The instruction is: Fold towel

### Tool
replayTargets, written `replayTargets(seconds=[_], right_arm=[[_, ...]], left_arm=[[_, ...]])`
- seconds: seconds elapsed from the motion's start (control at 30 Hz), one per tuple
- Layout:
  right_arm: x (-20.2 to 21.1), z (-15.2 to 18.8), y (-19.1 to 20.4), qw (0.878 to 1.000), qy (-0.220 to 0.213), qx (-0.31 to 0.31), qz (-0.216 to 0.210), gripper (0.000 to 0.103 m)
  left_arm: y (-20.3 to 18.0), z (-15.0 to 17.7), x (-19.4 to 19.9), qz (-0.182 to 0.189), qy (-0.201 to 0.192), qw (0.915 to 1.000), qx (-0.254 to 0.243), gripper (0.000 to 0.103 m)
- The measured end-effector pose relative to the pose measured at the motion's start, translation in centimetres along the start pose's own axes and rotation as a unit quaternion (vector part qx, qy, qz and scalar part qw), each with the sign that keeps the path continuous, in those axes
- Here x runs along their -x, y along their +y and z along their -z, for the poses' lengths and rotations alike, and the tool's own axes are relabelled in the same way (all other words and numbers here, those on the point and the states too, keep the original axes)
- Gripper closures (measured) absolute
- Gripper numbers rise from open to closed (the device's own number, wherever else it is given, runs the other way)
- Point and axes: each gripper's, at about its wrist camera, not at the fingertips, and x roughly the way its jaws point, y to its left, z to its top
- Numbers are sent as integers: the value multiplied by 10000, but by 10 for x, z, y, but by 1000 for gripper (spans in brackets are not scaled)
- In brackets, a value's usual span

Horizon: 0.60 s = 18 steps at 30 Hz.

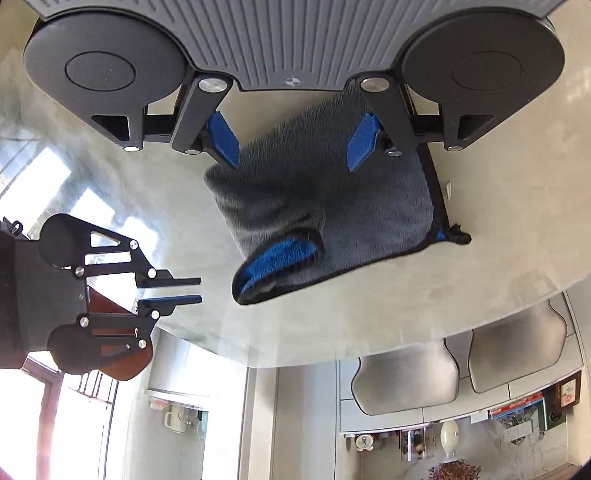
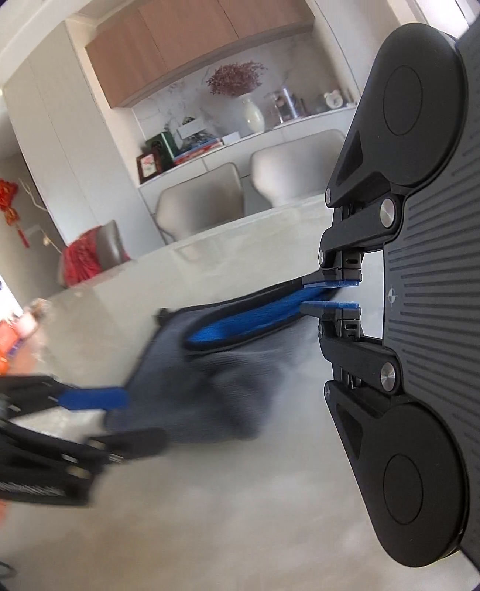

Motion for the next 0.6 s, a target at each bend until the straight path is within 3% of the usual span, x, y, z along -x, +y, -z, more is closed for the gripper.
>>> replayTargets(seconds=[0.13, 0.47, 0.6], right_arm=[[-21, 16, -2, 9992, 109, 376, 34, 73], [-66, 32, 0, 9858, -129, 1673, -110, 60], [-68, 30, -18, 9820, -329, 1792, -492, 53]], left_arm=[[-4, -13, -7, -84, 31, 10000, 20, 34], [-12, -36, -19, -352, 174, 9991, 150, 34], [-18, -46, -20, -572, 134, 9983, 31, 34]])
